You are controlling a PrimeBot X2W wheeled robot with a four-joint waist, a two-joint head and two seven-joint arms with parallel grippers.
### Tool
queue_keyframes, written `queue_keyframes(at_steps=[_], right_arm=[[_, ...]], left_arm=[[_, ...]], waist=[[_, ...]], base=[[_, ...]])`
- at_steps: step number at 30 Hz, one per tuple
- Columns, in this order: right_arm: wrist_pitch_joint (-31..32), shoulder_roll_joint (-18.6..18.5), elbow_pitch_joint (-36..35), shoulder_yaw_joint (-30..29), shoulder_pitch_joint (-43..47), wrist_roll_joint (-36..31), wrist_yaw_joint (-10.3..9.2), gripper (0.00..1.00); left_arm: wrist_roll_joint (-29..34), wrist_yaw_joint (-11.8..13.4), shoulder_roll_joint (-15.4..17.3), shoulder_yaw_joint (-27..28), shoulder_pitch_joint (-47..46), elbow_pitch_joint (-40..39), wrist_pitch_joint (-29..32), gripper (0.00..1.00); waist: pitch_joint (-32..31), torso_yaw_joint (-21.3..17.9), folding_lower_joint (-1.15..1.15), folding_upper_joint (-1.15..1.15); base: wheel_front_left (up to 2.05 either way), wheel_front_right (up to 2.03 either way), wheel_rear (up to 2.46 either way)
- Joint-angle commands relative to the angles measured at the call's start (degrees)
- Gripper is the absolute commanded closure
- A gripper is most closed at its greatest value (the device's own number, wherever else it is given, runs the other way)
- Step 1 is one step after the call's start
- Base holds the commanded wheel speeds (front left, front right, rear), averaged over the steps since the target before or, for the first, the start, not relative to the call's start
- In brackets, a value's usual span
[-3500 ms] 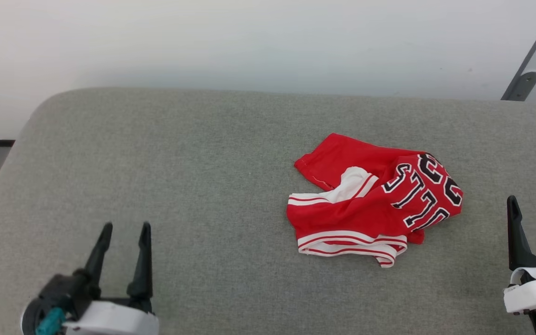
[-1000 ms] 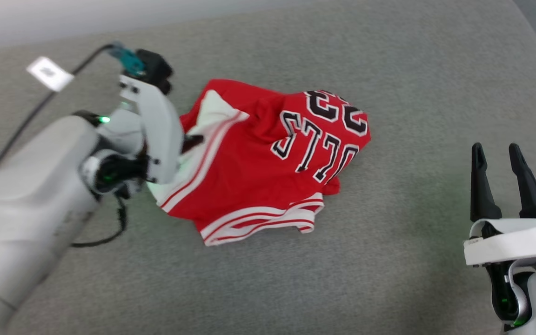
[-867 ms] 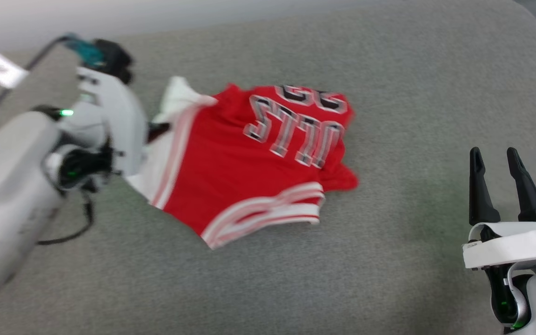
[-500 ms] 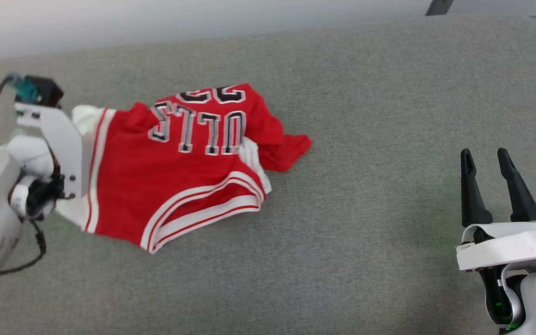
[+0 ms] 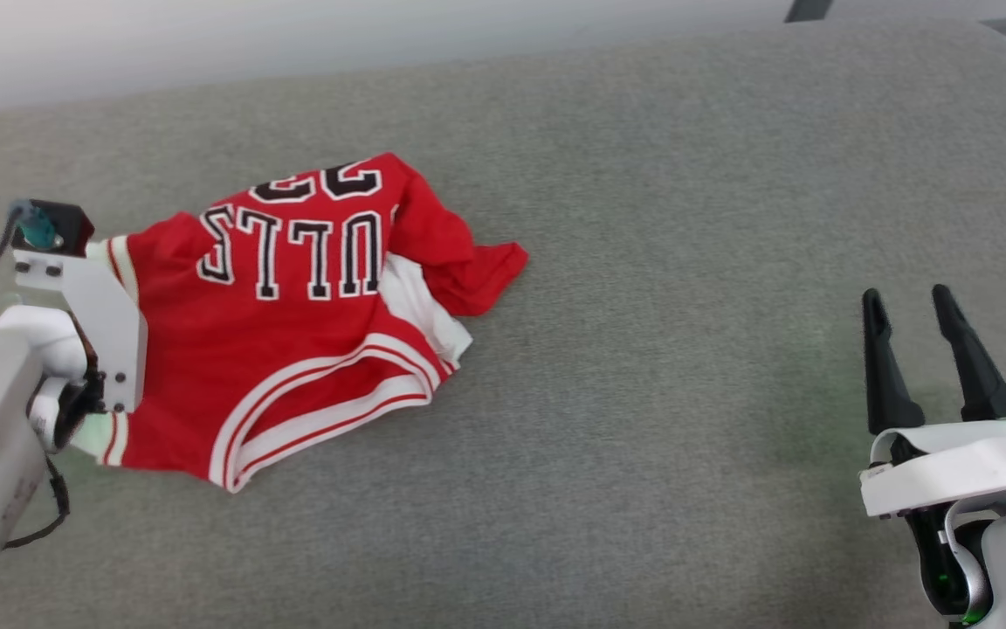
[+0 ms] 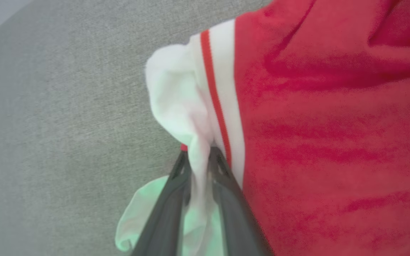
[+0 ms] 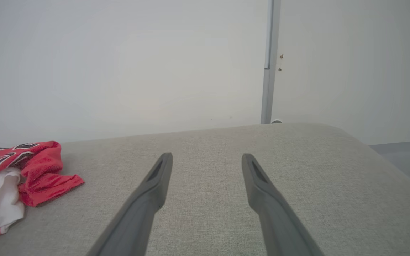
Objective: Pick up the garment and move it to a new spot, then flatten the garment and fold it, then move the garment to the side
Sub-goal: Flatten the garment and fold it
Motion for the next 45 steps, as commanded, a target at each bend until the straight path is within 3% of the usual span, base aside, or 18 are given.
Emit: queue_keyframes(at_steps=[1,10,16,19,24,28,35,45], right_arm=[[0.0,-0.8,0.3,0.9,0.1,-0.4,-0.08,0.00],[1.8,-9.4,4.8,11.3,-2.4,1.3,-0.08,0.00],[12.0,-17.5,2.8,23.9,-6.2,6.1,-0.08,0.00],[18.4,-22.8,-0.6,31.4,-9.0,11.0,-0.08,0.00],[27.3,-30.8,-6.8,41.1,-15.7,20.2,-0.08,0.00],[30.6,-35.1,-8.6,45.7,-22.5,23.8,-0.08,0.00],[37.6,-38.5,-6.7,55.0,-33.8,29.5,-0.08,0.00],[42.2,-38.8,-0.6,67.1,-44.4,34.6,-0.08,0.00]], left_arm=[[1.1,0.1,0.0,-0.3,0.6,0.8,-1.2,0.00],[0.6,1.4,-4.4,2.6,5.0,0.3,-19.1,0.00],[0.1,3.6,-8.9,5.1,11.4,-4.1,-33.0,0.00],[1.4,5.4,-11.4,6.9,14.3,-8.1,-36.3,0.00],[12.0,10.7,-14.5,18.0,23.4,-22.8,-36.6,0.00],[22.3,12.8,-18.9,28.4,33.3,-34.9,-36.7,0.00],[35.1,9.3,-27.4,39.3,45.7,-45.0,-36.6,0.00],[42.6,1.4,-35.5,47.2,49.6,-45.8,-36.6,0.00]], waist=[[-0.6,0.9,0.00,0.00],[-3.2,8.5,0.00,0.00],[-4.4,15.5,0.00,0.00],[-4.3,18.9,0.00,0.00],[-3.7,23.9,0.00,0.00],[-2.5,27.2,0.00,0.00],[0.0,31.7,0.00,0.00],[2.7,35.2,0.00,0.00]], base=[[0.00,0.00,0.00],[0.00,0.00,0.00],[0.00,0.00,0.00],[0.00,0.00,0.00],[0.00,0.00,0.00],[0.00,0.00,0.00],[0.00,0.00,0.00],[0.00,0.00,0.00]])
